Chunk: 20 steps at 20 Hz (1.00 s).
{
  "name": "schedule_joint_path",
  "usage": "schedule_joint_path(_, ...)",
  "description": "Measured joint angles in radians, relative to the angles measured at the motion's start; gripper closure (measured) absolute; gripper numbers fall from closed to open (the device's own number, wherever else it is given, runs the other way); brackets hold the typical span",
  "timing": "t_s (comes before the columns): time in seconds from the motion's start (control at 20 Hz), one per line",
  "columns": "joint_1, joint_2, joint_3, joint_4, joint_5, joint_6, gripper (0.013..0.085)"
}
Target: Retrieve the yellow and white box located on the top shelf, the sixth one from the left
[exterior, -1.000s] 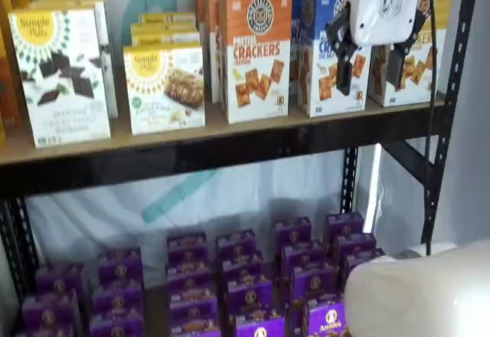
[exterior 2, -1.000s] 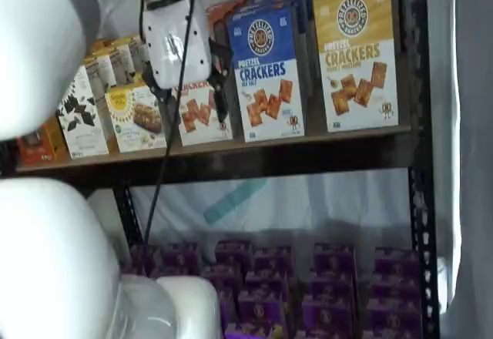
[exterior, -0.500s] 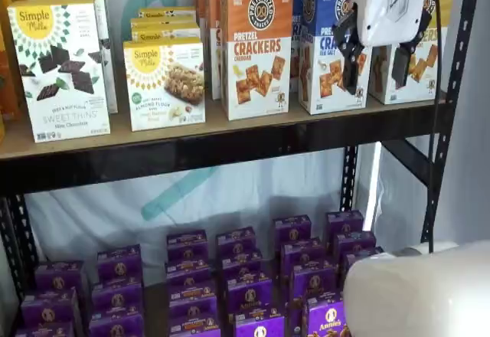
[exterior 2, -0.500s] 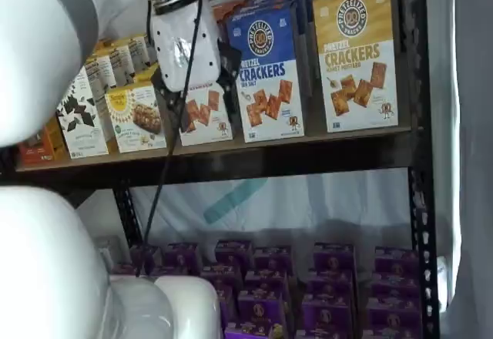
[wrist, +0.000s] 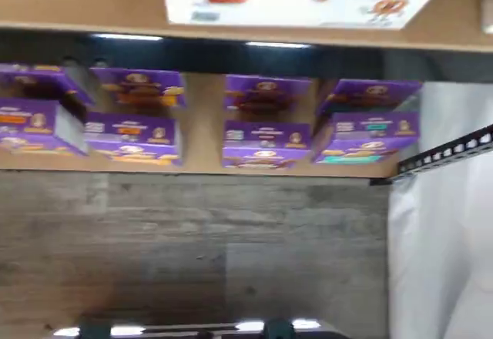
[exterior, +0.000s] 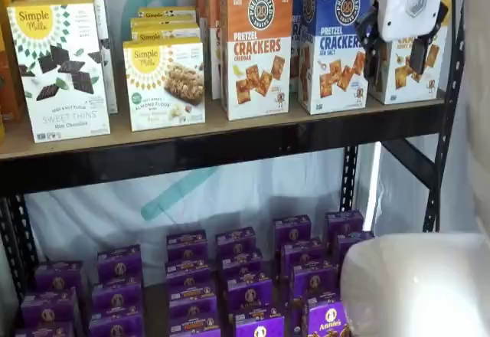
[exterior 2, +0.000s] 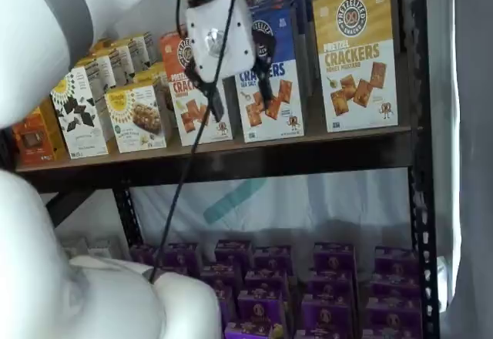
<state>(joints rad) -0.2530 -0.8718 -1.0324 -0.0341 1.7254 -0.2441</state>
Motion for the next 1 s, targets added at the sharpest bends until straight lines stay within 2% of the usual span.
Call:
schedule_joint_path(0.3, -0.136, 0.043, -0.018, 0.029, -0.088, -0.123, 0.0130)
schedule_joint_path(0.45, -0.187, 0.058, -0.027, 0.039, -0.127, -0.169, 0.0130)
schedule_joint_path(0.8, -0.280, 0.108, -0.067, 0.075, -0.184, -0.253, 0.0130)
schedule_joint_path(1.0, -0.301, 0.135, -0.092, 0.088, -0.193, -0.273, 0.0130)
